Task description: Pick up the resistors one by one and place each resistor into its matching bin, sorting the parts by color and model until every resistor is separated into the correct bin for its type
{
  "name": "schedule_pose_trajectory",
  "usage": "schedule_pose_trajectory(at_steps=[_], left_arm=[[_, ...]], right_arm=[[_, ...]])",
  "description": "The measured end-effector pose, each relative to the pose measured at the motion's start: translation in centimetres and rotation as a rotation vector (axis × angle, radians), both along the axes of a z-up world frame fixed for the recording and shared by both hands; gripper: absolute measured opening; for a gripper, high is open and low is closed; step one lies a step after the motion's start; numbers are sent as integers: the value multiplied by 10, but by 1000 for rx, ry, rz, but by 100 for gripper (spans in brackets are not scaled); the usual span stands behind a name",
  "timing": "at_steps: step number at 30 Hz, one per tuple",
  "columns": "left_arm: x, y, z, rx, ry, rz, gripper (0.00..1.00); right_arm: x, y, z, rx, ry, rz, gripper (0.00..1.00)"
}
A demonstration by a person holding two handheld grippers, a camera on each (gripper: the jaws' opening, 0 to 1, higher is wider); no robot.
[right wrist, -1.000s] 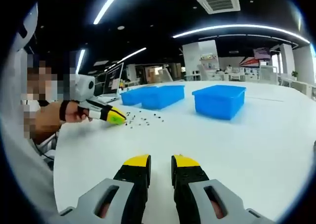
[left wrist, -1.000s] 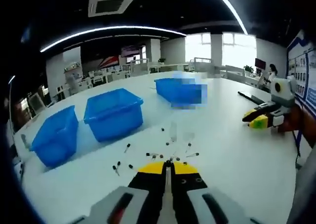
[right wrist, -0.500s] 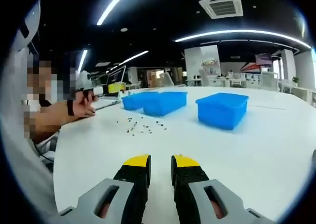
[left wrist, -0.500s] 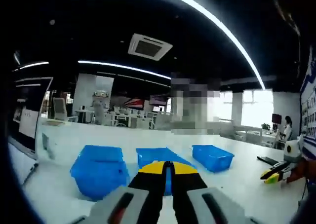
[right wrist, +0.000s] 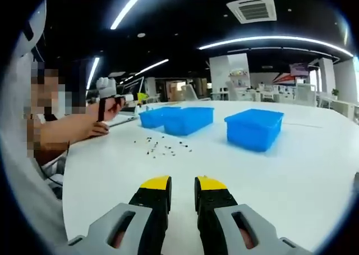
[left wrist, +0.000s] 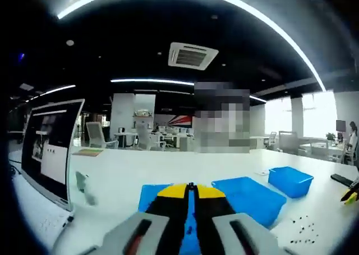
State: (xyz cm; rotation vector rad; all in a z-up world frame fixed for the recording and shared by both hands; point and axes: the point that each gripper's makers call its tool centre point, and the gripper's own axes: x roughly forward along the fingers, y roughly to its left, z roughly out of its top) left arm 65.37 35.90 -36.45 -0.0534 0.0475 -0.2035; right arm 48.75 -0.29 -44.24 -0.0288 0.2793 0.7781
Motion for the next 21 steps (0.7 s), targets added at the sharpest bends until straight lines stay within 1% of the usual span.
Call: schedule_pose_trajectory(at_steps=[4,7,8,9,11,12,15,18,21], left_arm=[[2,-2,-7,4,13,-2,7],[2,-2,-8,-1,12,-1,8],[2,-2,-5,1,-7,-2,10],[2,-1,-3,-3,-20,3,16],[2,0,-3,-40,6,-5,20],[1,1,-2,-40,6,-2,20],[-1,4,-5,-10,15,10,19],[-7,4,-6,-18,26,3,19],[-14,-1,-3,12,15,-16,18]], right_arm=[[1,-4,3,-7,-6,-8,19],[2,-7,2,-9,-3,-16,19],[2,-7,2,-10,-5,-16,19],[2,-7,3,-10,-9,-15,19],[2,-7,4,-8,-9,-16,19],[2,-7,4,-7,-8,-20,19],[3,-7,4,-2,-6,-25,19],[4,-8,4,5,-7,-34,19],[6,-8,6,8,-11,-36,19]])
